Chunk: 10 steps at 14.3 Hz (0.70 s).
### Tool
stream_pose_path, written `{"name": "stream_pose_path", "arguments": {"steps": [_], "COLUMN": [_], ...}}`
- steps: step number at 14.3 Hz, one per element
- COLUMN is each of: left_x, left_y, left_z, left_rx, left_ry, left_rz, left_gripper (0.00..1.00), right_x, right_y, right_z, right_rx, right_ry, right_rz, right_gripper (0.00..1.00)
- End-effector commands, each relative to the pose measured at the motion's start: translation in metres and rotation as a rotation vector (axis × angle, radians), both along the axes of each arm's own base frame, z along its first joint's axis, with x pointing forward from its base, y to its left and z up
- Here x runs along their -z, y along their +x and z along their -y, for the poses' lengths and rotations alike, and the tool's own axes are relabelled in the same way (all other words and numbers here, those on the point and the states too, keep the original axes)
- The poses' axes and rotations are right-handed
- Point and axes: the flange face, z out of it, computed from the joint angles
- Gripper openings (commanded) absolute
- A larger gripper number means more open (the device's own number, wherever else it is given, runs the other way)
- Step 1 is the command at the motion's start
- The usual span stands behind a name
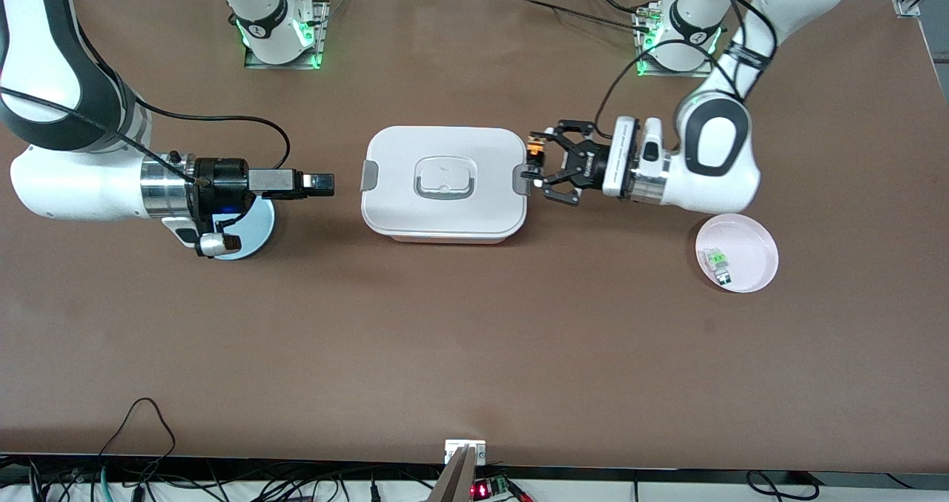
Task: Transfer orange switch to right arm and place
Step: 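Lift the orange switch with the left gripper while the right gripper approaches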
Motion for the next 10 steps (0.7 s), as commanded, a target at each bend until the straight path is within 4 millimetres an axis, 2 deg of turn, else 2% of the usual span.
{"name": "stream_pose_path", "arguments": {"steps": [1,3,7,10], "left_x": [0.005,0.002,-0.001,-0.001], "left_y": [-0.025,-0.035,-0.046,-0.052], "left_z": [0.036,0.059,0.081,0.091], "left_rx": [-0.104,-0.178,-0.29,-0.321], "left_ry": [-0.036,0.002,0.021,-0.014], "left_rz": [0.09,0.069,0.044,0.04], "left_gripper": [0.0,0.0,0.0,0.0], "right_x": [-0.004,0.0,0.019,0.043], "right_y": [-0.004,-0.006,-0.013,-0.013], "right_z": [-0.011,-0.021,-0.047,-0.056], "right_rx": [0.02,0.018,0.019,0.008], "right_ry": [0.001,-0.004,-0.032,-0.037], "right_rz": [-0.013,-0.015,-0.03,-0.059], "right_gripper": [1.0,1.0,1.0,1.0]}}
